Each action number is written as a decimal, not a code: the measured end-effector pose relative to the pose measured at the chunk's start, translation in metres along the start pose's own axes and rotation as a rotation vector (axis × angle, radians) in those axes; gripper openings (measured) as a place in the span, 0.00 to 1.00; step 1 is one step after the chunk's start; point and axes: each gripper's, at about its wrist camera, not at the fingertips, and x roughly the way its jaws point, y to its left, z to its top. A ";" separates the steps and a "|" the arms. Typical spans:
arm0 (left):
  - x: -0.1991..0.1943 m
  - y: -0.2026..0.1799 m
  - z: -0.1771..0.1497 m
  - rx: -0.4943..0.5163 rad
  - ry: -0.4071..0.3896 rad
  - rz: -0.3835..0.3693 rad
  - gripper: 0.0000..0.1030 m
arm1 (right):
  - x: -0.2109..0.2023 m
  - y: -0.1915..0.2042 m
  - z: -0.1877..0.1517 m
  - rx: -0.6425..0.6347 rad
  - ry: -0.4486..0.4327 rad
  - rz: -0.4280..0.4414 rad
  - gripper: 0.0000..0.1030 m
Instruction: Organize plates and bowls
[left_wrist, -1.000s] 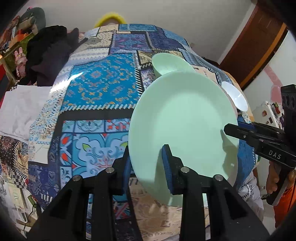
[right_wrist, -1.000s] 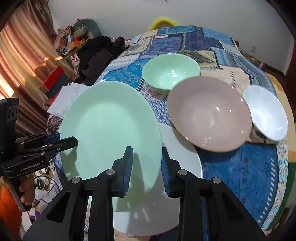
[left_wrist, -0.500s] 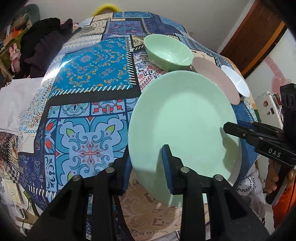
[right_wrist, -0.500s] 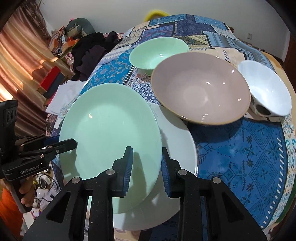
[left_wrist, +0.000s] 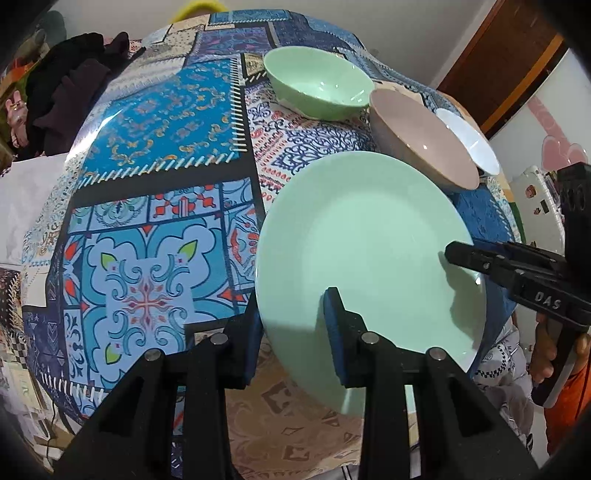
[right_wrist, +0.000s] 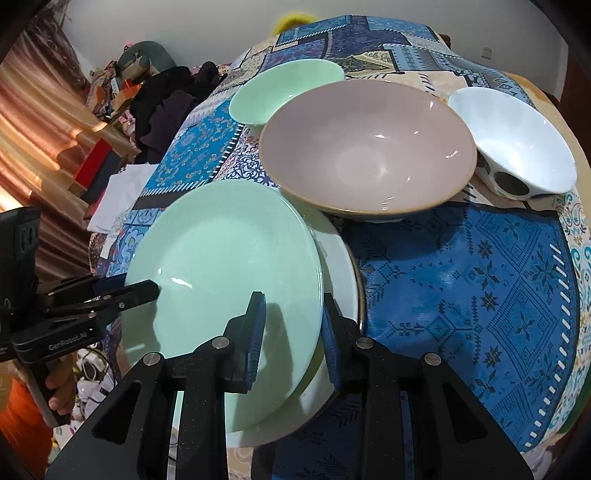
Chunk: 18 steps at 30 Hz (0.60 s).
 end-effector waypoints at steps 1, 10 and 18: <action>0.001 0.000 0.000 0.000 0.002 0.002 0.32 | 0.000 0.001 -0.001 -0.003 -0.001 -0.002 0.26; 0.010 -0.005 0.004 0.011 0.011 0.024 0.33 | -0.004 -0.004 -0.003 0.002 0.000 0.014 0.26; 0.006 -0.006 0.003 0.046 0.002 0.033 0.33 | -0.021 -0.007 -0.005 -0.024 -0.060 -0.052 0.26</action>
